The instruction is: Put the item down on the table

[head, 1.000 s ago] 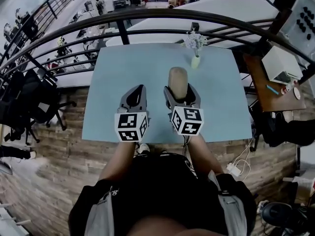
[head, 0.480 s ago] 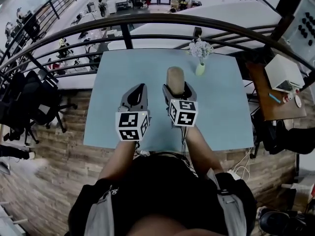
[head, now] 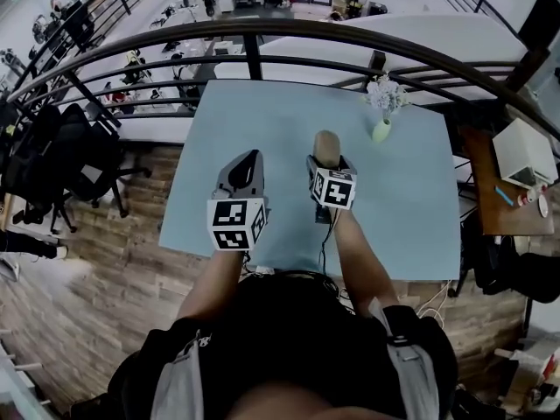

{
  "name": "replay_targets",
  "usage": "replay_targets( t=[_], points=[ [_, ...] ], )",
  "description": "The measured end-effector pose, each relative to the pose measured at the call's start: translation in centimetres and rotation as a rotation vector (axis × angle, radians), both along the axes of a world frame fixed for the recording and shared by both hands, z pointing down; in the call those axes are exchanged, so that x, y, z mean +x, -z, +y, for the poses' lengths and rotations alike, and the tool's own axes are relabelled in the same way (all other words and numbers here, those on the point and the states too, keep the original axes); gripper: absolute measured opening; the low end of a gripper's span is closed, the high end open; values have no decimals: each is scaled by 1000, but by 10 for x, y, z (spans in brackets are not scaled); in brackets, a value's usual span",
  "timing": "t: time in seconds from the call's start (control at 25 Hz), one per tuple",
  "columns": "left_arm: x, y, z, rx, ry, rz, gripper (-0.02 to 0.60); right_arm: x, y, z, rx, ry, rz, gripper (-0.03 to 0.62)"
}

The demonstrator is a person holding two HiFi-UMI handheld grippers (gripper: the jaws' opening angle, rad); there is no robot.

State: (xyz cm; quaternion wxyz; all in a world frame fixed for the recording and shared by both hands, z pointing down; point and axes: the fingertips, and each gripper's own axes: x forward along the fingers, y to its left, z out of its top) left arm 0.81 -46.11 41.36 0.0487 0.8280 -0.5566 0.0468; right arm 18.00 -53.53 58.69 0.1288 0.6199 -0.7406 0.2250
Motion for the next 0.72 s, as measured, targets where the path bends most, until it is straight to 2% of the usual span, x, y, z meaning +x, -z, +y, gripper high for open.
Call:
replay_targets(
  t=[0.36, 0.72],
  points=[
    [-31, -8, -1, -30, 34, 12, 9, -1, -87, 10, -216, -32, 15, 382],
    [-40, -14, -4, -42, 29, 9, 9, -9, -138, 27, -345, -21, 66, 385]
  ],
)
